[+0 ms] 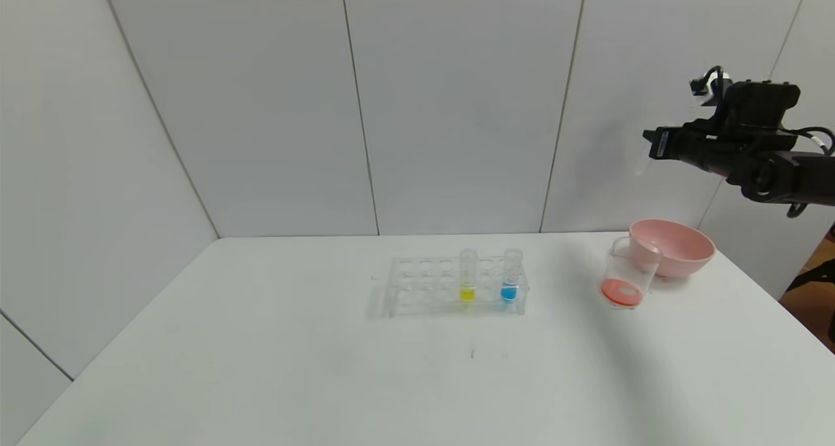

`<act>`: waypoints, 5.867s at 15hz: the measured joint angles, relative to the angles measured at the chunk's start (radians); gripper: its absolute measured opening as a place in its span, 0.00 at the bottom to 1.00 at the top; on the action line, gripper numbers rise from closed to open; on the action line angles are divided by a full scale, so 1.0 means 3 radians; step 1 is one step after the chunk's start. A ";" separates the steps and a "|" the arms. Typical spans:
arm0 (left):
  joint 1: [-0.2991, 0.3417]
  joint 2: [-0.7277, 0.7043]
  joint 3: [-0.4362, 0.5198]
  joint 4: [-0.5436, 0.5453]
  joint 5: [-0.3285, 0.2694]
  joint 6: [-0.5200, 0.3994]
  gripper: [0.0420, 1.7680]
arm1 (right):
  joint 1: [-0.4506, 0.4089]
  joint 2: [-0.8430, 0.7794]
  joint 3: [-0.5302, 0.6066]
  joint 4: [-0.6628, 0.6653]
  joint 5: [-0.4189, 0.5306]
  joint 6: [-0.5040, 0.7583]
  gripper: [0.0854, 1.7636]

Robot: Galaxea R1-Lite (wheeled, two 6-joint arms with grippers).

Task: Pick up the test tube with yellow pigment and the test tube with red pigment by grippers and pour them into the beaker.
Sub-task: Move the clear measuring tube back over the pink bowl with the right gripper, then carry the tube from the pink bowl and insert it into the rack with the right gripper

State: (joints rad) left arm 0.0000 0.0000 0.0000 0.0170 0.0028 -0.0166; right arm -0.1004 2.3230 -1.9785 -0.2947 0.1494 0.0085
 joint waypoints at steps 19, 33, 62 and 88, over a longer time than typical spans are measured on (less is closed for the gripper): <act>0.0000 0.0000 0.0000 0.0000 0.0000 0.0001 0.97 | -0.0359 -0.0083 0.1080 -0.0362 -0.0006 -0.0133 0.25; 0.0000 0.0000 0.0000 0.0000 0.0000 0.0000 0.97 | -0.0346 -0.0118 0.1182 -0.0353 -0.0006 -0.0133 0.25; 0.0000 0.0000 0.0000 0.0000 -0.0001 0.0001 0.97 | 0.0225 -0.1320 0.2402 -0.0288 -0.0150 -0.0117 0.95; 0.0000 0.0000 0.0000 0.0000 0.0000 0.0000 0.97 | 0.3109 -0.1895 0.3824 -0.0554 -0.2301 0.1062 0.96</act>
State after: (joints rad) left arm 0.0000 0.0000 0.0000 0.0170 0.0028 -0.0166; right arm 0.8321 1.7545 -0.8313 -0.4609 -0.5411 0.3272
